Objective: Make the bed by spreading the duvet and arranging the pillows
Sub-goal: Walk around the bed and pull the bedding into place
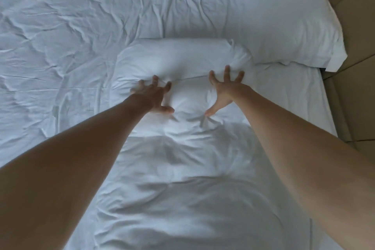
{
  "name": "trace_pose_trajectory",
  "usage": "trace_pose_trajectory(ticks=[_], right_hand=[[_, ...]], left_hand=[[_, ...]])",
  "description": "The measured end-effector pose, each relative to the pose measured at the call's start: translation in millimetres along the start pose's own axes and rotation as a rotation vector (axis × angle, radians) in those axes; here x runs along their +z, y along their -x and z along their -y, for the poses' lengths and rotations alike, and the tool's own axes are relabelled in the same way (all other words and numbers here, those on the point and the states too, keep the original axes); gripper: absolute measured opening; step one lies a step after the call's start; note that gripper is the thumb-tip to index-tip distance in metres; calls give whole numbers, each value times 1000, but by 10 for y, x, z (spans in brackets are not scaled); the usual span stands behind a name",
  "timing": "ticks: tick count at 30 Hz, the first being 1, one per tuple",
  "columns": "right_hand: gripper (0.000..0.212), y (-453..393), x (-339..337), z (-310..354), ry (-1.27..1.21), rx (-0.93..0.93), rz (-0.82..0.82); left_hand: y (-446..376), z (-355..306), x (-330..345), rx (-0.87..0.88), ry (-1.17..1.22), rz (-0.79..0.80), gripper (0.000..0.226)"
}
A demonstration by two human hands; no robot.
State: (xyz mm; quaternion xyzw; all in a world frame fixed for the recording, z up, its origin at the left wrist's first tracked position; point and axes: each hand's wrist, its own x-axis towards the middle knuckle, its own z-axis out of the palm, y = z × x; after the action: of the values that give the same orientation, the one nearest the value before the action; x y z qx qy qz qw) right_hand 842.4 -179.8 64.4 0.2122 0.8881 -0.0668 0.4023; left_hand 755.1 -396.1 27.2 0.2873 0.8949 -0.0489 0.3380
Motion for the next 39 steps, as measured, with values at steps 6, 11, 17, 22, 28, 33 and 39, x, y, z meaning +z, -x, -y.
trace_pose_trajectory(ticks=[6,11,17,22,28,33,39], right_hand=[[162,-444,116,-44,-32,2,64],[168,-843,169,-77,-40,-26,89],[175,-1182,241,-65,-28,-14,65],[176,-1413,340,-46,-59,-39,-41],[167,-1379,609,-65,-75,-23,-288],[147,-1084,926,-59,-194,32,-514],[131,-456,1137,-76,-256,133,-320]], left_hand=[[-448,-54,184,-18,20,41,116],[-787,-56,331,-22,-18,36,122],[-1098,-93,437,-34,-55,35,130],[-1337,-98,447,-59,-95,-25,143],[-1349,-129,573,-55,-105,-188,149],[-1051,-182,621,-105,-88,-222,134],[-363,-265,752,-174,32,-30,114]])
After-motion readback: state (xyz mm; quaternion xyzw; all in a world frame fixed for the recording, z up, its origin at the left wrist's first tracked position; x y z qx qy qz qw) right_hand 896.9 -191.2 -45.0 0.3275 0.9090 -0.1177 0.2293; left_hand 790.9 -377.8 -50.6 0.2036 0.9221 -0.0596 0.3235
